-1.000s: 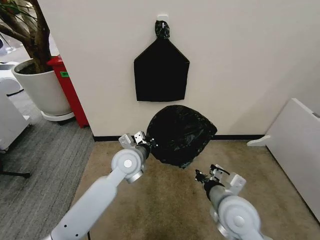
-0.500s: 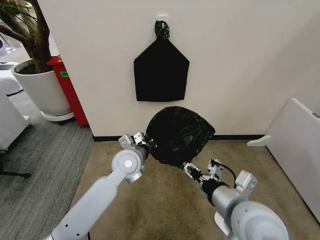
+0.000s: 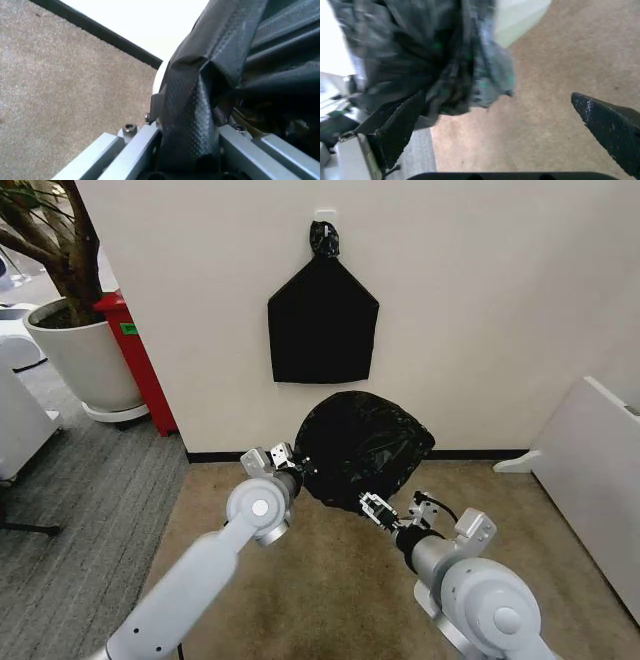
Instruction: Place the garbage bag over the trash bin.
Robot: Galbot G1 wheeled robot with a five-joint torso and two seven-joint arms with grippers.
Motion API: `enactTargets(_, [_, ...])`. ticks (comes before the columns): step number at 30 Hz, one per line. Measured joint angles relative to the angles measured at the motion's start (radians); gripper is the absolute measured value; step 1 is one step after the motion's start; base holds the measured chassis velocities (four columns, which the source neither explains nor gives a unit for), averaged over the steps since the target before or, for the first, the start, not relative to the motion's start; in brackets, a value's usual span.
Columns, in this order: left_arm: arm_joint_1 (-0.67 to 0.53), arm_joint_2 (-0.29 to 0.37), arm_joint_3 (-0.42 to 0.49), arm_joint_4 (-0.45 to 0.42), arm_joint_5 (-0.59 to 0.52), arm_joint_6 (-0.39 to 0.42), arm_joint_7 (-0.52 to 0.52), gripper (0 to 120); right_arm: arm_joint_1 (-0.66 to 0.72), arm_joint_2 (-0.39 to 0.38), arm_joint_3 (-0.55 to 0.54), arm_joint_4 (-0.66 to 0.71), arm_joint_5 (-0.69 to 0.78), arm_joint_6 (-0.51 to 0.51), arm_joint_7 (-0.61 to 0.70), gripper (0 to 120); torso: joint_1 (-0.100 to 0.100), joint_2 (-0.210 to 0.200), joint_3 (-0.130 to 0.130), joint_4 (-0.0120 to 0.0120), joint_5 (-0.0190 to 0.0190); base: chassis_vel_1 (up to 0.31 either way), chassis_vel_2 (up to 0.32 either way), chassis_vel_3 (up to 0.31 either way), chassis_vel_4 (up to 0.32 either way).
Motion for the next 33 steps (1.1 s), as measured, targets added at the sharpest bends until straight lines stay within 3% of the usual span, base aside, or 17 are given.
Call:
enactTargets(14, [-0.004,-0.002,0.001,0.002,0.0,0.0,0.001,0,-0.037,0.018,0.002,-0.06,-0.06,-0.015,-0.003,100,0.0,0.0,0.0,-0.0001,-0.0001,0.0,0.0,0.0,0.0])
enactTargets(28, [0.017,0.02,-0.012,-0.04,-0.026,0.0,-0.006,0,-0.003,0.086,0.016,-0.313,-0.197,-0.027,-0.072,100,0.0,0.0,0.0,0.0001,0.0,0.0,0.0,0.0,0.0])
enactTargets(31, [0.019,0.024,-0.016,-0.043,-0.028,0.001,-0.01,0,-0.013,0.085,0.019,-0.316,-0.23,-0.022,-0.074,100,0.0,0.0,0.0,0.0002,0.0001,0.0,0.0,0.0,0.0])
enactTargets(33, [0.018,0.028,-0.023,-0.044,-0.034,0.002,-0.011,0,-0.055,0.066,0.028,-0.246,-0.233,-0.023,-0.082,100,0.0,0.0,0.0,0.0001,0.0,0.0,0.0,0.0,0.0])
